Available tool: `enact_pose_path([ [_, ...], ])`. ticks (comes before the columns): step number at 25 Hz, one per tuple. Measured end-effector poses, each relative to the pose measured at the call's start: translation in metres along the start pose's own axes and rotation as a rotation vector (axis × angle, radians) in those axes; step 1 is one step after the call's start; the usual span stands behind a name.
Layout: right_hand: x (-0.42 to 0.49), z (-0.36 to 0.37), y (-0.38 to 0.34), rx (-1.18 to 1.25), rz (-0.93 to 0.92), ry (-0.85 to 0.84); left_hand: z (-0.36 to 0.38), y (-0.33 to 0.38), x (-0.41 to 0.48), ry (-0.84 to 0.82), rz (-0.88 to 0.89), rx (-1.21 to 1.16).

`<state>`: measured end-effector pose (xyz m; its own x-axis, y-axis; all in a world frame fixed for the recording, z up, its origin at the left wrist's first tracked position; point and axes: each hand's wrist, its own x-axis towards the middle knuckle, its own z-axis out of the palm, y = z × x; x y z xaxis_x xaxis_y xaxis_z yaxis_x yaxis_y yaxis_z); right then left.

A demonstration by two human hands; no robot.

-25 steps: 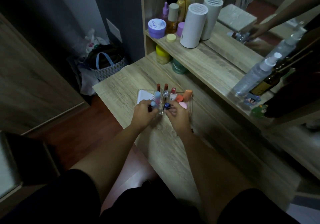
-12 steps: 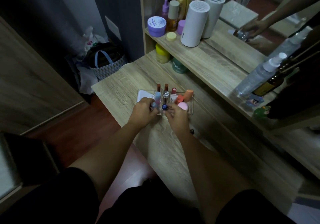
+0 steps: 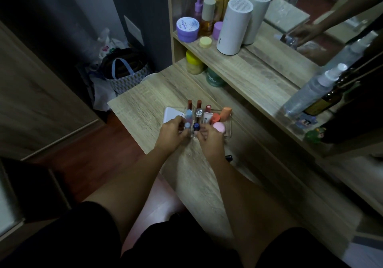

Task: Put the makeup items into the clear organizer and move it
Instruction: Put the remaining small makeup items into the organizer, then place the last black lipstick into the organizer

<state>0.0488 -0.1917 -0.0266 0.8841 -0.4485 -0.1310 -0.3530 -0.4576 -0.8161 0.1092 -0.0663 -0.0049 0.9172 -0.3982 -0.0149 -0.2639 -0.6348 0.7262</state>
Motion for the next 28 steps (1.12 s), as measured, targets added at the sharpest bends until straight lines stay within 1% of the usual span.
enact_pose_path([
  [6,-0.004,-0.010,0.000,-0.030,-0.010,-0.016,0.004,-0.003,-0.002,-0.016,-0.019,0.003],
  [8,-0.005,-0.019,0.005,-0.099,-0.019,-0.023,0.004,-0.003,-0.005,-0.003,-0.054,-0.039],
  [11,-0.015,-0.037,0.020,-0.182,-0.068,-0.094,0.006,-0.002,-0.016,0.084,-0.077,-0.095],
  [13,-0.023,-0.050,0.033,-0.218,-0.122,-0.176,0.012,-0.007,-0.027,0.104,-0.033,-0.030],
  [14,-0.028,-0.057,0.039,-0.256,-0.138,-0.221,0.017,-0.011,-0.033,0.061,0.006,0.029],
  [18,-0.037,-0.071,0.058,-0.510,-0.202,-0.356,0.034,-0.028,-0.058,-0.218,0.182,0.225],
  [20,-0.035,-0.073,0.063,-0.540,-0.229,-0.385,0.043,-0.035,-0.066,-0.256,0.299,0.308],
  [22,-0.033,-0.072,0.063,-0.462,-0.214,-0.345,0.051,-0.037,-0.072,-0.266,0.314,0.358],
  [23,-0.033,-0.070,0.061,-0.378,-0.176,-0.288,0.054,-0.038,-0.074,-0.279,0.290,0.372],
  [25,-0.032,-0.066,0.054,-0.128,-0.053,-0.168,0.061,-0.042,-0.076,-0.298,0.245,0.409],
  [28,-0.024,-0.061,0.037,0.187,0.093,-0.143,0.065,-0.047,-0.077,-0.300,0.227,0.447],
])
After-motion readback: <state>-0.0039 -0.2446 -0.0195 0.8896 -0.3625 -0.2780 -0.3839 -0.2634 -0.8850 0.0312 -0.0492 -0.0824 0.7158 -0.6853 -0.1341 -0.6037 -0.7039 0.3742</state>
